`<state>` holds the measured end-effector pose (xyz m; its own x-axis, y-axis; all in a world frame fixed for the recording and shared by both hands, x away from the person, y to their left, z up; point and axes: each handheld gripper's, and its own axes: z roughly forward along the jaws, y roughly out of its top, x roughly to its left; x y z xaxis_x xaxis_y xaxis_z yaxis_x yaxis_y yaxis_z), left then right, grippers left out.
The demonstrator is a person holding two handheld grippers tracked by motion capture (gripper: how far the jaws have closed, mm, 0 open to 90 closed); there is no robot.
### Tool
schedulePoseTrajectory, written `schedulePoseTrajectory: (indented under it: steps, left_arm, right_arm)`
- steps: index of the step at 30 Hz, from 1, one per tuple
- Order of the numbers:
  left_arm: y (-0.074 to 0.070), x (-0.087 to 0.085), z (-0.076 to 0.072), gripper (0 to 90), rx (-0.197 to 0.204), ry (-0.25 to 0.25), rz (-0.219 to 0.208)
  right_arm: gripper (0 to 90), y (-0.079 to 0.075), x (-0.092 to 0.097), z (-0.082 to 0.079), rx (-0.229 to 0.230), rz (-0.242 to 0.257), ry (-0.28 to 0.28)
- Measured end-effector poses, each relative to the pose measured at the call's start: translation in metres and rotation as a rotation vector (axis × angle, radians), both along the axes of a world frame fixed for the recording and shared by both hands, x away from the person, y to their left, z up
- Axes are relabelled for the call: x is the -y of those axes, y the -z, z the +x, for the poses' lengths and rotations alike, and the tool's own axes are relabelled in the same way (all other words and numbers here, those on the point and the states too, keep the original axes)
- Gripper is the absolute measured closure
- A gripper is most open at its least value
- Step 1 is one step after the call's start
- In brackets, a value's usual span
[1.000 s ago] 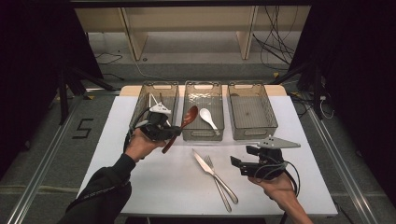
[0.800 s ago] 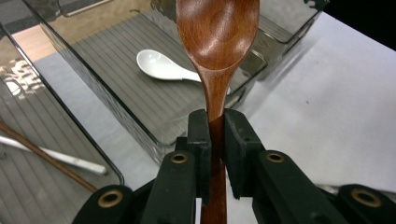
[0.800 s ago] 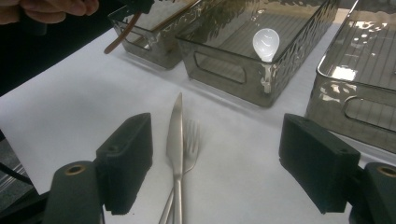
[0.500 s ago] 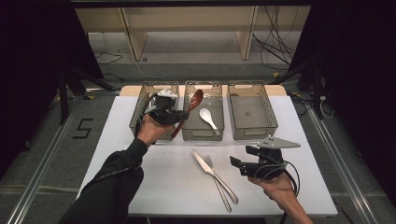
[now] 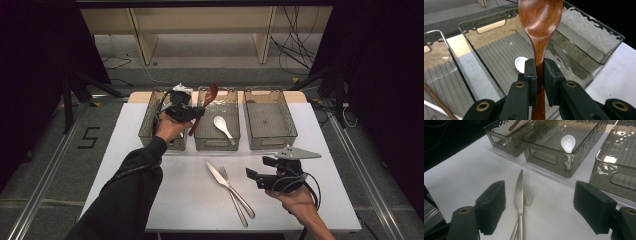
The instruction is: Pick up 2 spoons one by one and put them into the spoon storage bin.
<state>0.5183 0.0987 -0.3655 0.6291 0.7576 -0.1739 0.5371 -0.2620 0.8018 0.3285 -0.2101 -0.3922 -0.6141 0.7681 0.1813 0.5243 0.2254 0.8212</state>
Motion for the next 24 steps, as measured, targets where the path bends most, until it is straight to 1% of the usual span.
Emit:
schedulePoseTrajectory:
  steps: [4,6,9,10,17,23,24]
  left_arm:
    - [0.001,0.006,0.006,80.5,-0.003,-0.008,-0.004]
    - [0.002,0.008,0.008,80.5,-0.004,-0.007,0.001]
    - [0.004,0.01,0.011,80.5,-0.009,-0.01,-0.01]
    - [0.005,0.011,0.012,80.5,-0.014,-0.012,-0.008]
    - [0.011,0.018,0.017,80.2,-0.019,-0.019,-0.002]
    - [0.02,0.021,0.022,80.1,-0.033,-0.023,0.015]
    - [0.021,0.021,0.023,80.1,-0.037,-0.027,0.012]
  right_arm:
    - [26.9,0.0,-0.001,0.0,0.0,-0.006,-0.006]
    - [26.9,0.0,-0.001,0.0,0.0,-0.005,-0.006]
    - [27.0,0.0,0.0,0.0,0.001,-0.004,-0.007]
    - [27.0,0.0,0.0,0.0,0.001,-0.005,-0.008]
    - [27.0,0.0,-0.001,0.0,0.001,-0.005,-0.014]
    - [27.0,0.0,-0.001,0.0,0.0,-0.005,-0.015]
    - [27.0,0.0,-0.001,0.0,0.0,-0.004,-0.015]
